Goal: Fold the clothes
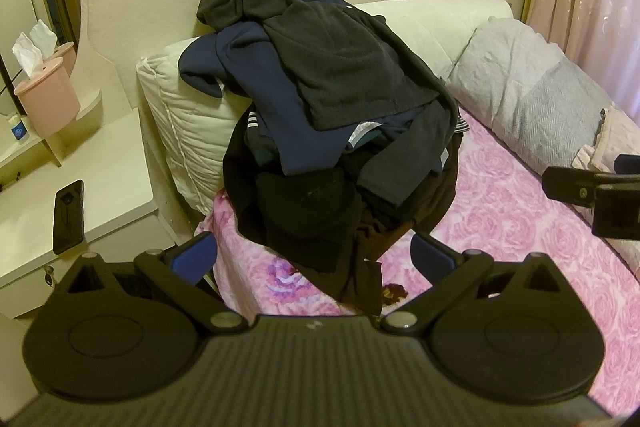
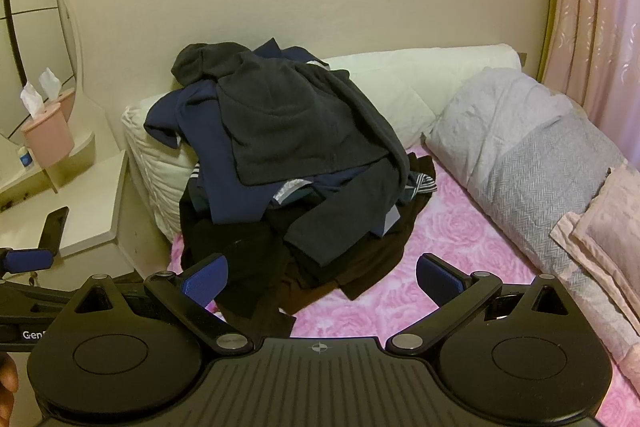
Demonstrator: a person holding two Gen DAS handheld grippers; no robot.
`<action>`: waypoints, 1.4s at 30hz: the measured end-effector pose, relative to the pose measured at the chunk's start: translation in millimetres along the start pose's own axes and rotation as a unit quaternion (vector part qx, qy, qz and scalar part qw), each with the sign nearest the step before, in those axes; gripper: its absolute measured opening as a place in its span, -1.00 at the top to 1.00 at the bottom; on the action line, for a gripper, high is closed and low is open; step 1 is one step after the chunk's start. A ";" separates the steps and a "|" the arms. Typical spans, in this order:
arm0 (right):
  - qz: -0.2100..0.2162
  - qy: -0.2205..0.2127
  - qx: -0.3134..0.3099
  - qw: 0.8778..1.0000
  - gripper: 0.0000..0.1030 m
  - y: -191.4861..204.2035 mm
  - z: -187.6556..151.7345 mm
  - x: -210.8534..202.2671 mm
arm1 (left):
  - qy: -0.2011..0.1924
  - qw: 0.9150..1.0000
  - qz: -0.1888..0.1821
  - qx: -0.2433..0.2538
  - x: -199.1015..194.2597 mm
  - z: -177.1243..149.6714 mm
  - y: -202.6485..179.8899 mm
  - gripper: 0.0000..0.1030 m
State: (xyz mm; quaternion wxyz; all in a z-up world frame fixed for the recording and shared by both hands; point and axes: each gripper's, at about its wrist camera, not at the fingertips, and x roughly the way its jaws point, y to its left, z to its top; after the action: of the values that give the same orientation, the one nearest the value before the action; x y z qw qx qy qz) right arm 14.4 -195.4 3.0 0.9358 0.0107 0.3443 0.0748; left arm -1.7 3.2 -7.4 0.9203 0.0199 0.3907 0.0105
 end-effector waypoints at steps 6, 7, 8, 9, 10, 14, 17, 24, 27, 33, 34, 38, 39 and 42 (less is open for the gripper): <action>0.000 0.002 0.001 1.000 -1.00 -2.0 0.8 0.4 | 0.000 1.000 0.001 0.002 -0.3 -0.8 -1.0 -0.97; 0.000 0.002 0.001 1.000 -1.00 -2.2 1.1 0.5 | 0.000 1.000 0.002 0.002 -0.3 -1.1 -1.1 -0.97; 0.000 0.003 0.001 1.000 -1.00 -2.5 1.5 0.5 | 0.000 1.000 0.002 0.002 -0.3 -1.2 -1.5 -0.97; 0.000 0.003 0.001 1.000 -1.00 -2.8 1.8 0.6 | 0.001 1.000 0.002 0.003 -0.3 -1.2 -2.0 -0.97; 0.000 0.003 0.002 1.000 -1.00 -3.1 1.9 0.7 | 0.001 1.000 0.003 0.003 -0.3 -0.7 -2.4 -0.97; 0.001 0.004 0.003 1.000 -1.00 -4.8 3.1 2.6 | 0.002 1.000 0.003 0.006 0.3 0.6 -4.2 -0.97; 0.001 0.005 0.004 1.000 -1.00 -6.7 1.8 3.3 | 0.003 1.000 0.001 0.006 1.3 1.7 -4.6 -0.97; 0.005 0.009 0.008 1.000 -1.00 -14.1 2.4 7.6 | 0.006 1.000 -0.003 0.003 2.2 3.1 -10.2 -0.97; 0.006 0.011 0.011 1.000 -1.00 -19.4 1.3 9.4 | 0.009 1.000 -0.003 0.000 2.4 3.3 -12.7 -0.97; 0.013 0.017 0.017 1.000 -1.00 -30.9 -3.2 12.2 | 0.016 1.000 0.000 -0.002 -1.4 -2.9 -19.3 -0.97; 0.015 0.017 0.018 1.000 -1.00 -32.6 -3.8 12.2 | 0.015 1.000 0.002 -0.001 -3.0 -4.0 -20.8 -0.97; 0.023 0.019 0.024 0.999 -1.00 -38.7 -7.6 11.6 | 0.015 1.000 0.011 0.000 -9.5 -9.0 -25.4 -0.96; 0.024 0.020 0.025 0.999 -1.00 -40.0 -8.9 11.9 | 0.017 1.000 0.013 -0.003 -10.4 -10.6 -25.4 -0.96; 0.029 0.023 0.030 0.999 -1.00 -44.1 -13.6 11.3 | 0.029 0.999 0.014 -0.013 -11.5 -16.3 -25.0 -0.94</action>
State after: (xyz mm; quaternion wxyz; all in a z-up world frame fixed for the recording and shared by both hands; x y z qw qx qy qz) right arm 20.0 -237.8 -17.8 0.9243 0.0468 0.3674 0.0923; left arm -21.3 -21.8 -11.6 0.9084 0.0134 0.4168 0.0289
